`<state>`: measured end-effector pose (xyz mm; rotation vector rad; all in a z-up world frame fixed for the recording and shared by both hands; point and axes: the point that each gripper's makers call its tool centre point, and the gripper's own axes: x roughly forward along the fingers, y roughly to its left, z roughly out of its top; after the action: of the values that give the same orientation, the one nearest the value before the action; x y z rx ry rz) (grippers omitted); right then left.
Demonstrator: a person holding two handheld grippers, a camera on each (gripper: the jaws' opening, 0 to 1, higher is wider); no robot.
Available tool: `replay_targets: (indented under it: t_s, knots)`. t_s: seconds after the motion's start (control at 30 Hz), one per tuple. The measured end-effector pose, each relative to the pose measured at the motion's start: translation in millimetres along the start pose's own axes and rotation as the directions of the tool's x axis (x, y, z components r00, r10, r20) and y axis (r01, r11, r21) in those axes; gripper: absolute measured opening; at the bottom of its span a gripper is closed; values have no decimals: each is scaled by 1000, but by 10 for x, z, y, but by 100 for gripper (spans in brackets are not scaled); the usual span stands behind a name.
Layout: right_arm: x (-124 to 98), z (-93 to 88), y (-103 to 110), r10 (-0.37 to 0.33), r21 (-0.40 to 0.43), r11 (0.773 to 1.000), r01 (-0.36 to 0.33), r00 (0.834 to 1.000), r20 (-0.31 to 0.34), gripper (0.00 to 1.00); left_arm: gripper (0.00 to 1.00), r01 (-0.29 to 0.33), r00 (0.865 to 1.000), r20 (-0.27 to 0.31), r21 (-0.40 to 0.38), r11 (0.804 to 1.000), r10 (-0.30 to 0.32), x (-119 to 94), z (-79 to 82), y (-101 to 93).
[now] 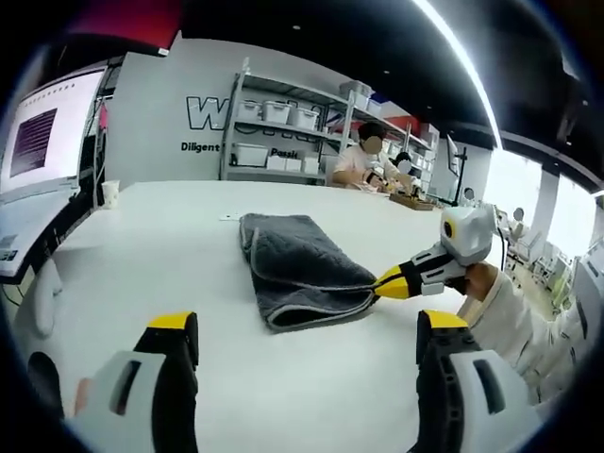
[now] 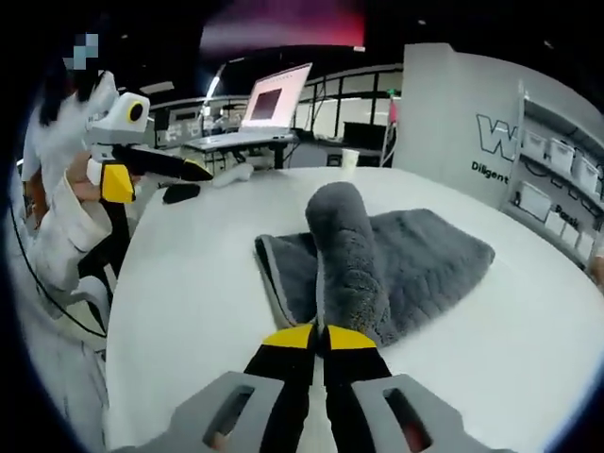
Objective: Open the folded towel by lifting each exposed corner and separating the folded layers until the towel lies flat within the target outline without major curled edges
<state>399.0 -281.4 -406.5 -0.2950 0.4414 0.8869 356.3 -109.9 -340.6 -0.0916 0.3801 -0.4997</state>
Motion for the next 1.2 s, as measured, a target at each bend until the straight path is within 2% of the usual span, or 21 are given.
replay_targets:
  t_s: [0.73, 1.2]
  knots:
    - [-296, -265, -204, -33, 31, 999, 33, 999, -11, 0, 94, 17, 1000, -2, 3, 1000, -17, 51, -11, -74]
    - [-555, -478, -88, -22, 48, 999, 23, 999, -34, 0, 94, 30, 999, -14, 7, 1000, -30, 63, -63, -138]
